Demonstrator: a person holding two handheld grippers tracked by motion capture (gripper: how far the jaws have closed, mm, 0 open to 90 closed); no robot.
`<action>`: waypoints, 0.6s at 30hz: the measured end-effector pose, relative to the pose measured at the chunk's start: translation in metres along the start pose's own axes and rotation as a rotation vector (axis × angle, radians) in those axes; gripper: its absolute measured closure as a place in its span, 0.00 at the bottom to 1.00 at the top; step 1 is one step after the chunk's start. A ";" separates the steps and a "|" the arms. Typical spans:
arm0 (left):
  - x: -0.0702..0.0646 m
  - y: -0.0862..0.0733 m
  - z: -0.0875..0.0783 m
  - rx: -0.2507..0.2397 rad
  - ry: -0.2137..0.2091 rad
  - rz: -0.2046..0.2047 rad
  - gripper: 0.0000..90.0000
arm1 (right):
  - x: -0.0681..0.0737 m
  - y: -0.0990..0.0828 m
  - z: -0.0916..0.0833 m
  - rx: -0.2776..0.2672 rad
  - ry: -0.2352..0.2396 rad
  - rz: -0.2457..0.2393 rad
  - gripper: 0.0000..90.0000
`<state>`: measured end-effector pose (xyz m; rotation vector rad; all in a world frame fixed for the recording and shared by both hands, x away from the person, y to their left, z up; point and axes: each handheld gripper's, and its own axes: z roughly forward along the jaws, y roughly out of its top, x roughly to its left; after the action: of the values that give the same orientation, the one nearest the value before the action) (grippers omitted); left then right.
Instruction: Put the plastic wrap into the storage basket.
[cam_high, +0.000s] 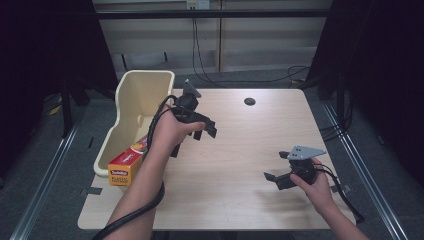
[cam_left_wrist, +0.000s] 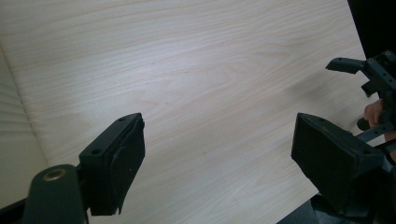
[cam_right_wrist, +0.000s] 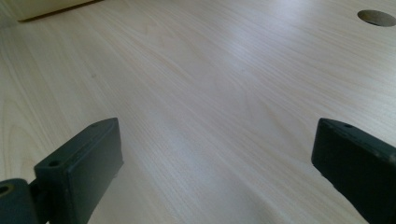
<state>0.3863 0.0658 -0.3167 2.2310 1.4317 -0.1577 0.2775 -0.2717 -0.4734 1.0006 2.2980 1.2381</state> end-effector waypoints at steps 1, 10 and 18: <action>0.000 0.000 0.001 0.000 0.003 0.004 0.19 | 0.000 0.000 0.000 0.000 0.000 0.000 0.02; -0.004 -0.005 0.017 -0.003 -0.018 0.017 0.19 | 0.000 0.000 0.001 -0.001 -0.006 -0.002 0.02; -0.007 -0.011 0.035 -0.010 -0.036 0.030 0.19 | 0.000 -0.001 0.001 0.003 -0.005 -0.002 0.02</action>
<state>0.3786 0.0478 -0.3486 2.2292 1.3760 -0.1790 0.2777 -0.2717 -0.4743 1.0014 2.2973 1.2302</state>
